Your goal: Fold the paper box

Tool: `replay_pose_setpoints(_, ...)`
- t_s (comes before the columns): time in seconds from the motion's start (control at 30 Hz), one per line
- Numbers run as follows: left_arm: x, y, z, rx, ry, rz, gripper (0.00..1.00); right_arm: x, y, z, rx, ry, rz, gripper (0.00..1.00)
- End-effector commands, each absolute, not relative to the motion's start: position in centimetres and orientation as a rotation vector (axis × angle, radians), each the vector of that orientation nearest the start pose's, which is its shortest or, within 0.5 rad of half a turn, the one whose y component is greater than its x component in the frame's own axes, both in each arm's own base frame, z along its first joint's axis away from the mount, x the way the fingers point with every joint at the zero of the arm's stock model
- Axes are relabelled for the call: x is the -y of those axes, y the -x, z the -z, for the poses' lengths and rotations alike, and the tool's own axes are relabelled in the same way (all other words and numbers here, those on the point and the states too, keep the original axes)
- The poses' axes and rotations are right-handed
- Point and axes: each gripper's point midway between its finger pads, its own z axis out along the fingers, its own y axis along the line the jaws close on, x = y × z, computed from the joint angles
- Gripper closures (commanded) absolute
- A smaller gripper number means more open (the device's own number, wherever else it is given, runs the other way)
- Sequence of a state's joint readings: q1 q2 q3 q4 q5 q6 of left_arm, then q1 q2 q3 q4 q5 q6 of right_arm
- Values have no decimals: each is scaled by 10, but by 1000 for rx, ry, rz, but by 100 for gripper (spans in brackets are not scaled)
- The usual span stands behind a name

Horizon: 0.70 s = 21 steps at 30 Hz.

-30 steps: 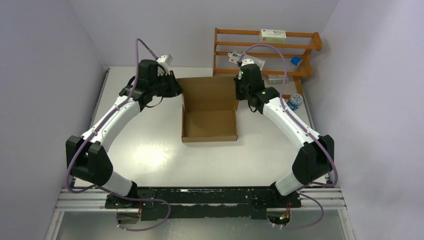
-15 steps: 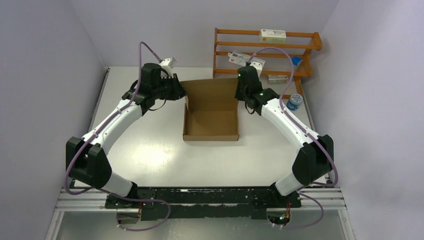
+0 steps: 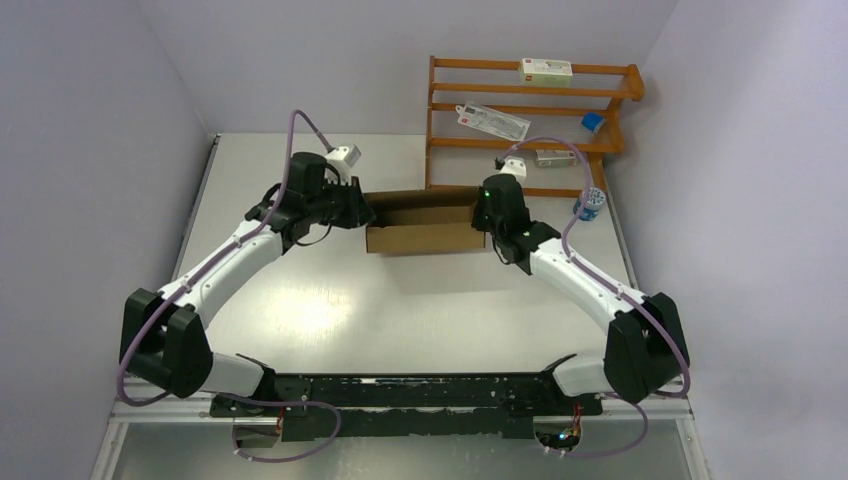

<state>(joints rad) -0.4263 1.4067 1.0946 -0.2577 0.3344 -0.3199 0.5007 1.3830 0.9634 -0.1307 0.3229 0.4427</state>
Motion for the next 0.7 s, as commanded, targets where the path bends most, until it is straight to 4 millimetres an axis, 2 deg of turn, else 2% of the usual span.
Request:
replay_pose_setpoints(0.0,251,-305,-194,-2181,-451,903,85,-207,-352,-176,-2084,2,-486,85)
replay_pose_setpoints(0.17,244,-286,-186,-2176,-456,886,81,-207,-335,-192,-2035,43,-554,65)
replay_pose_setpoints(0.37,233,-272,-176,-2173,-442,849,76,-210,-307,-196,-2028,115,-658,44)
replay_pose_setpoints(0.47,227,-266,-172,-2177,-417,834,69,-208,-293,-200,-2018,137,-691,36)
replay_pose_setpoints(0.57,217,-259,-173,-2171,-381,807,61,-203,-279,-203,-2014,144,-707,22)
replay_pose_setpoints(0.67,206,-251,-176,-2149,-347,779,54,-196,-268,-204,-2017,154,-701,16)
